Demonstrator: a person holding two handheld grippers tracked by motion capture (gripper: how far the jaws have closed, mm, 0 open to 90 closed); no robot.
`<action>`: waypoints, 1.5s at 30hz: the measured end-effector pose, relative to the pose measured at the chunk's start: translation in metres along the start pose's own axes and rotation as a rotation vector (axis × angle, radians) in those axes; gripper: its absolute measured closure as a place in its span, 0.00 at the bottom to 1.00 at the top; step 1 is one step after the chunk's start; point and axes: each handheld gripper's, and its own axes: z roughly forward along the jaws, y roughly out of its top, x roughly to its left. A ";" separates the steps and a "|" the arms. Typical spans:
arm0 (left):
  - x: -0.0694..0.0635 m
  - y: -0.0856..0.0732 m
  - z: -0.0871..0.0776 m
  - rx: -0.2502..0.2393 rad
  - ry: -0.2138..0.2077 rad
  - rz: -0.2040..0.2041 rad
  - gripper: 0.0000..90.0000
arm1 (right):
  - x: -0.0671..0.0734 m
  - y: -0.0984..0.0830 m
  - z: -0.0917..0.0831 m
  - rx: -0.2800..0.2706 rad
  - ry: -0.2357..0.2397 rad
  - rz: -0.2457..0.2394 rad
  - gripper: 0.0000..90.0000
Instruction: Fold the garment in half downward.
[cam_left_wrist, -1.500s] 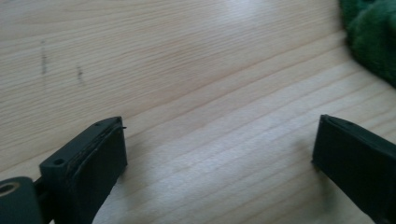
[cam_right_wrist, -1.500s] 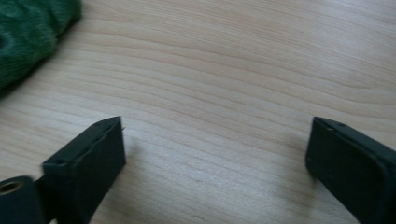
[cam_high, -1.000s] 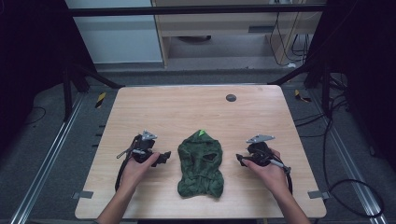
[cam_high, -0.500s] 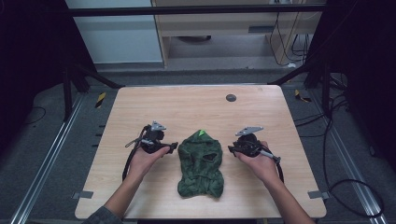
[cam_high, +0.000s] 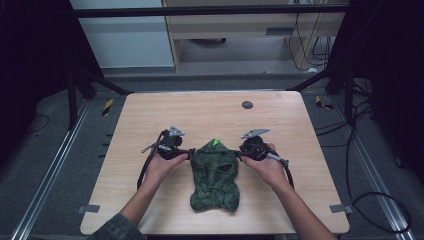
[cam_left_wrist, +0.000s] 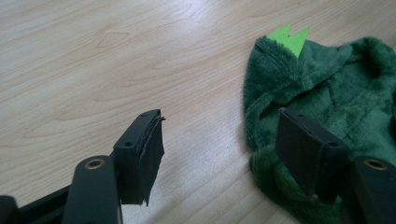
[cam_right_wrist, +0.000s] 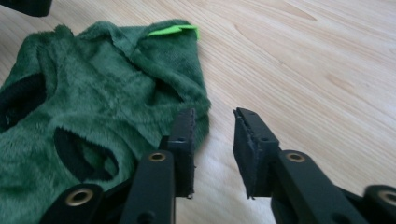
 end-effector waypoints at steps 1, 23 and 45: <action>0.000 0.000 0.001 -0.001 -0.003 -0.001 0.36 | 0.000 0.000 0.000 0.000 0.000 0.000 0.73; -0.010 -0.008 0.018 0.048 -0.027 0.025 0.37 | 0.013 0.007 0.031 0.072 -0.004 -0.040 0.64; -0.015 -0.014 0.024 0.071 -0.090 0.029 0.60 | 0.015 0.004 0.034 0.096 0.024 -0.048 0.78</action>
